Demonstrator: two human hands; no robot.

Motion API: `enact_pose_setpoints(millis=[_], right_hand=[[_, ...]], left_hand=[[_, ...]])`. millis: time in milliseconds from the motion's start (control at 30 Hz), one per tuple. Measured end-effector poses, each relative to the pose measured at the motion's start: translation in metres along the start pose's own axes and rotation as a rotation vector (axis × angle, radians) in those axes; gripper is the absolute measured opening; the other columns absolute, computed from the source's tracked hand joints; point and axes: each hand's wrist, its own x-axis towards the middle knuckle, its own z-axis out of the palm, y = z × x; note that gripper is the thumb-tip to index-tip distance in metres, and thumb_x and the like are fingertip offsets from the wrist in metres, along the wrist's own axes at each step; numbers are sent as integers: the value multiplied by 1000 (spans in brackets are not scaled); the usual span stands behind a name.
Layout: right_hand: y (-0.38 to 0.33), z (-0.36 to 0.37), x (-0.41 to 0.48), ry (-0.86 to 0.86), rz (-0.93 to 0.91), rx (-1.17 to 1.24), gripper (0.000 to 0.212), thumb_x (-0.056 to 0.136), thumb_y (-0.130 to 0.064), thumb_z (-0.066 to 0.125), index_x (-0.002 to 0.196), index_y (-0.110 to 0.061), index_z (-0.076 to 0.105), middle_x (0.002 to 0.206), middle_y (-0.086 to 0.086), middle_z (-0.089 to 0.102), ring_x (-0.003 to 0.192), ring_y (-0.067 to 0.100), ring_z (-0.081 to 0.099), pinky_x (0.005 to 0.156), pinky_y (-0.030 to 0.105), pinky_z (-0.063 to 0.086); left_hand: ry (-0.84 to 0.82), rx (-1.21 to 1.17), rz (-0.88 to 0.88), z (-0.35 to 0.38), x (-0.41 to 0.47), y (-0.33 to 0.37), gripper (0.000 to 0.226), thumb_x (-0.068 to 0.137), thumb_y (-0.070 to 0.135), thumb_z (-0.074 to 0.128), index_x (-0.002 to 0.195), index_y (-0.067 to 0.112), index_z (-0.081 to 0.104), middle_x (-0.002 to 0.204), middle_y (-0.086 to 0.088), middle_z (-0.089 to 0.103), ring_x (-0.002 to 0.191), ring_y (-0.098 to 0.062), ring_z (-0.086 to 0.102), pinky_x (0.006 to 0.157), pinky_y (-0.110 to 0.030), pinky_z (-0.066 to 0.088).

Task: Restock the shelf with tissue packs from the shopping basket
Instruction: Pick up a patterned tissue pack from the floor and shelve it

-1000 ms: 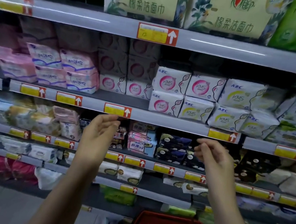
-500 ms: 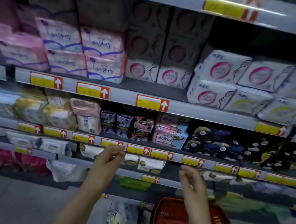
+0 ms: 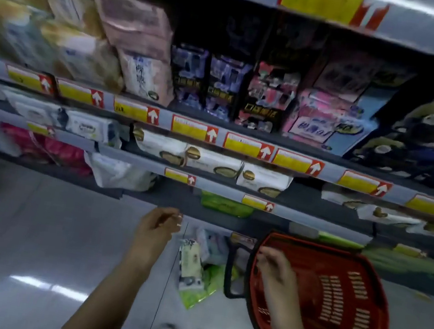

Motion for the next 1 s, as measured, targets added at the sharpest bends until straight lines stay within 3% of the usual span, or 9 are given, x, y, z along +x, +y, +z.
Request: enact_pose_setpoints(millis=[167,300,433,600,767,900,1000], right_hand=[[88,38,29,-38,81,-15,24,93,-1,52,90,-23,61,82,-2,61,73,11,56,60,12,43],[152,70,50,-92,115,-44,21,93,-3,53,93,-22,62,84,-2,61,80,16,57,76,30,43],[212,113,68,-123,171,-9,27,94,-4,52,86,-28,60,87,-7,62,81,13,59,75,25,44],[288,150,90,-160,355,17,14,95,-12,52,91,-23,60,89,-6,61,87,17,61,84,37,48],[362,165,117,-57,464,34,9,93,-19,55,101,-20,56,98,0,61,102,25,61,95,46,48],[401,180,147,47,622,161,16,94,-22,53,108,-15,54,105,8,62,98,31,61,93,45,48],[429,197,172,41,735,280,24,96,-22,48,117,-12,54,118,10,60,89,20,60,86,37,51]], left_hand=[[11,-39,-93,21,31,-76,5,81,16,62,84,19,61,91,-11,63,89,-24,58,76,-29,44],[26,-42,-180,30,58,-148,20,91,3,53,82,19,60,83,-5,64,80,-20,60,63,-17,47],[42,-31,-267,28,77,-216,4,88,13,58,90,15,62,86,-7,65,79,-19,59,68,-25,45],[71,13,-354,26,104,-294,25,97,9,46,119,4,57,101,-12,65,87,-20,62,76,-28,46],[73,12,-395,34,127,-351,27,97,9,44,121,5,56,106,-13,64,94,-24,61,94,-39,44],[80,-10,-411,40,144,-377,26,98,11,44,120,8,56,105,-9,64,97,-22,62,96,-40,45],[93,-65,-428,43,161,-394,24,99,14,43,118,10,56,104,-7,65,99,-21,62,95,-38,45]])
